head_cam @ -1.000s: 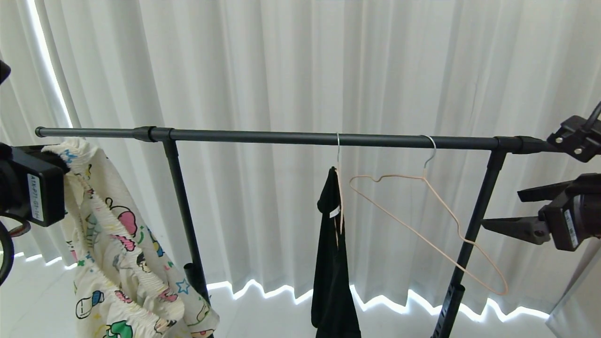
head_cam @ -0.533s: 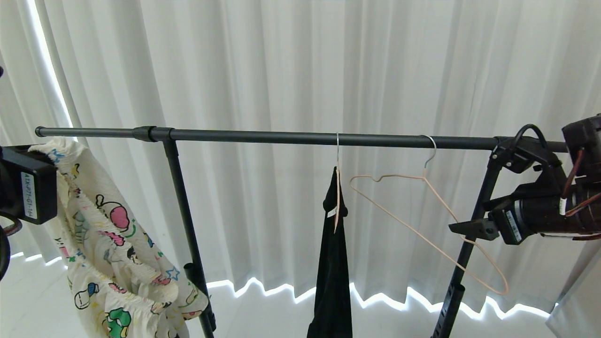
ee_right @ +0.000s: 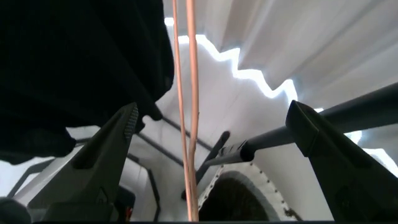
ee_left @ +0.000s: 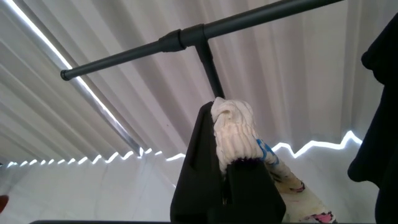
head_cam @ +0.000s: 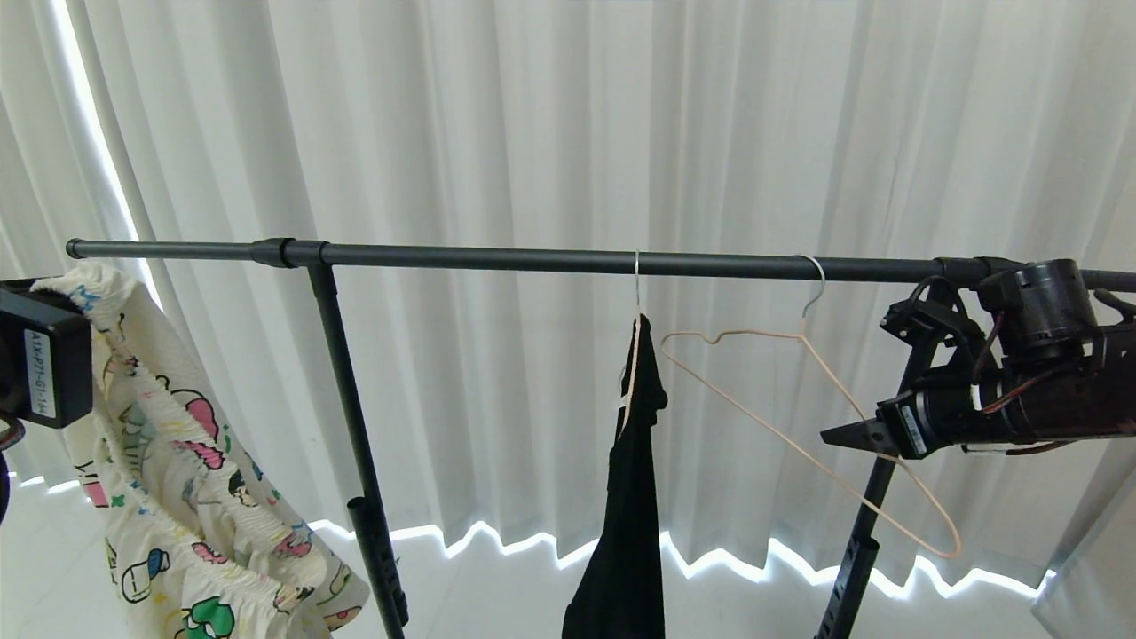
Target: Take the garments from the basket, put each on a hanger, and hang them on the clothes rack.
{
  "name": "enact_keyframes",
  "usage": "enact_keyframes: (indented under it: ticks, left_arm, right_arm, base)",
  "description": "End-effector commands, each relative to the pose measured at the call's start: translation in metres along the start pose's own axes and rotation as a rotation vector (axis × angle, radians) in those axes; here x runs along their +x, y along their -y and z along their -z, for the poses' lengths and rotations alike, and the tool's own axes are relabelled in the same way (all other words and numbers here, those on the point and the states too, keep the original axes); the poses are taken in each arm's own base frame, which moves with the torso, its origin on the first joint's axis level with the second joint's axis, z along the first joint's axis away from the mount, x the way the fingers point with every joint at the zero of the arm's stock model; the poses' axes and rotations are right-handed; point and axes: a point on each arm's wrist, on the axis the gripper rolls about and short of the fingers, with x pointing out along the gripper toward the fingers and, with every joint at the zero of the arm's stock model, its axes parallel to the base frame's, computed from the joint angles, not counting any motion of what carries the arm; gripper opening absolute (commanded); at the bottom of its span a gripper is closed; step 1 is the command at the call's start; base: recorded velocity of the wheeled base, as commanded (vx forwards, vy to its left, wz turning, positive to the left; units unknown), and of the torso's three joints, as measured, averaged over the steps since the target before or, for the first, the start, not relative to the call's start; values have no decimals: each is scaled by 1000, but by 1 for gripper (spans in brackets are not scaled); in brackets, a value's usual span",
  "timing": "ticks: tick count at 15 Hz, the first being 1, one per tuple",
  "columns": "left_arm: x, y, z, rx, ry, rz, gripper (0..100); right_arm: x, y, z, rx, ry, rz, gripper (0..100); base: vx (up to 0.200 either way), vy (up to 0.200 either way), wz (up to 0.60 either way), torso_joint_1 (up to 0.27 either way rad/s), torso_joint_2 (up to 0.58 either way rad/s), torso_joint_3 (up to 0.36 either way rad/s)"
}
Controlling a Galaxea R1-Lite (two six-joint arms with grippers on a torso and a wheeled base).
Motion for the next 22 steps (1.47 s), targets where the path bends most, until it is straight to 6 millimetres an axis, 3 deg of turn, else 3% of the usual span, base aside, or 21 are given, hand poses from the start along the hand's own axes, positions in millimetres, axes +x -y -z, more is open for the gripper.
enact_keyframes:
  ticks: [1, 7, 8, 16, 22]
  left_arm:
    - [0, 0, 1, 3, -3, 1, 0]
    - [1, 0, 0, 4, -2, 0, 0]
    - [1, 0, -1, 4, -1, -2, 0]
    - [0, 0, -1, 3, -2, -9, 0]
    - [0, 0, 0, -2, -1, -8, 0]
  right_arm:
    - [12, 3, 6, 19, -20, -3, 100]
    - [15, 3, 7, 33, -14, -17, 100]
    - [15, 3, 7, 34, -15, -18, 0]
    - [14, 3, 2, 20, 32, -25, 0]
    - [-11, -4, -6, 33, 104, -17, 0]
  base:
    - [0, 0, 0, 0, 0, 0]
    - [0, 0, 0, 0, 0, 0]
    - [0, 0, 0, 0, 0, 0]
    - [0, 0, 0, 0, 0, 0]
    - [0, 0, 0, 0, 0, 0]
